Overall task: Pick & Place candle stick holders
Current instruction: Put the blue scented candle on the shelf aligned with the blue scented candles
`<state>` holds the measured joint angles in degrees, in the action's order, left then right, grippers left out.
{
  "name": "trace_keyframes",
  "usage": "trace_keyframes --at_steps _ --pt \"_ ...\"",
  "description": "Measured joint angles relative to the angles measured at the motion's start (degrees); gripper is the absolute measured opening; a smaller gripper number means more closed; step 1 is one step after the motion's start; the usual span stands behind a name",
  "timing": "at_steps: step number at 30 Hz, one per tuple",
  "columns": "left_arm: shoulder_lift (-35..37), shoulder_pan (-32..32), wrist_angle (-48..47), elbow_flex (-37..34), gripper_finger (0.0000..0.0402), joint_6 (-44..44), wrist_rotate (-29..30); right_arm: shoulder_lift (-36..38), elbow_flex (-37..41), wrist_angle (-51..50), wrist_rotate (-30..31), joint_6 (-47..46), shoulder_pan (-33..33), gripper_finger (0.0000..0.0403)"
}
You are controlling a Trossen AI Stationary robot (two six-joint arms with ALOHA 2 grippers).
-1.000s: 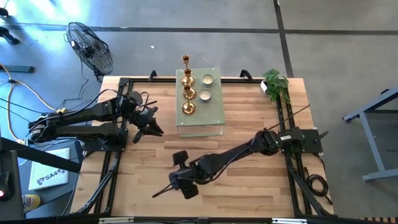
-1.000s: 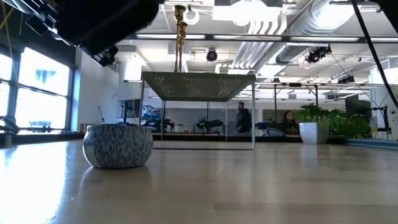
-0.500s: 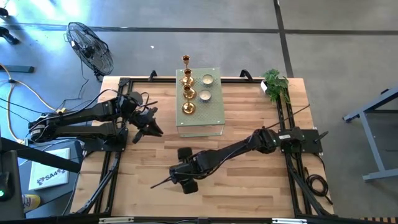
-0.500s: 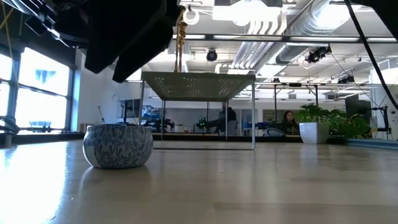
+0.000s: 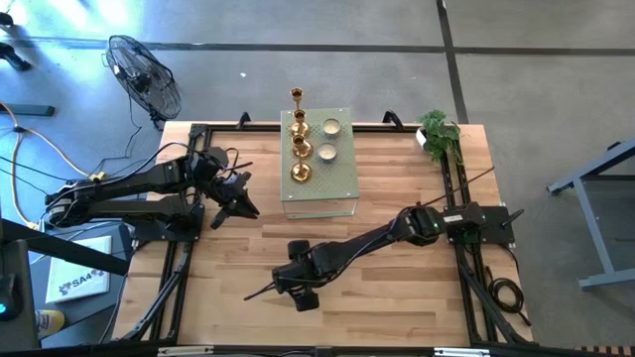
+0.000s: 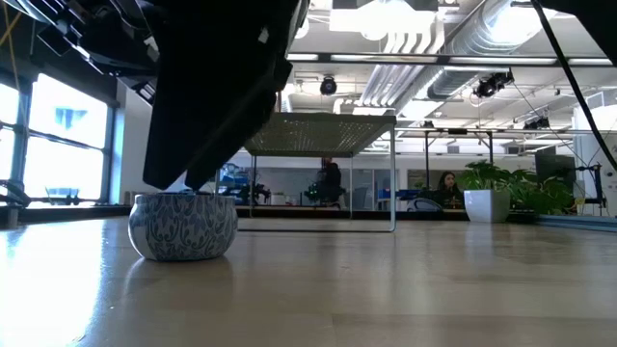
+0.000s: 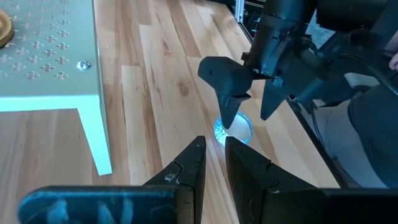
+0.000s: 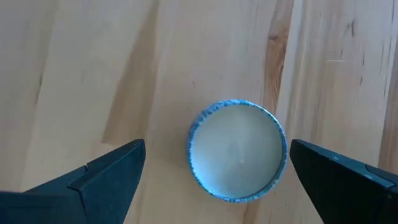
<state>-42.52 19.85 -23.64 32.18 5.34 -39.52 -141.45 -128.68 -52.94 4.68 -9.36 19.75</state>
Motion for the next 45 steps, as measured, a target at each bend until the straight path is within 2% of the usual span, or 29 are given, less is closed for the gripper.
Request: trace_keyframes --at_steps 7,19,31,35,43,45 --pt "0.0 0.0 -0.5 0.0 0.006 0.0 -1.1 0.0 0.2 0.1 1.4 -0.3 -0.4 0.0396" --pt "0.0 0.0 -0.5 -0.1 0.006 -0.9 -2.4 -1.1 0.2 0.5 -1.6 -1.5 -1.3 0.0396" --pt "0.0 0.0 -0.5 -0.1 0.006 -1.1 -2.4 -3.9 0.2 0.9 -2.1 -2.4 -1.9 0.0394" --pt "0.0 0.0 -0.5 -0.1 0.006 -1.1 -2.5 -4.1 0.2 0.9 -1.8 -2.3 -2.2 0.0372" --pt "0.0 0.0 -0.6 -0.1 0.006 -1.0 -2.5 -4.1 0.2 1.2 -1.7 -2.2 -2.2 0.0291" --pt "0.0 0.0 -0.6 -0.1 0.006 -1.1 -2.5 -4.1 0.2 1.2 -1.7 -2.2 -2.2 0.0287"
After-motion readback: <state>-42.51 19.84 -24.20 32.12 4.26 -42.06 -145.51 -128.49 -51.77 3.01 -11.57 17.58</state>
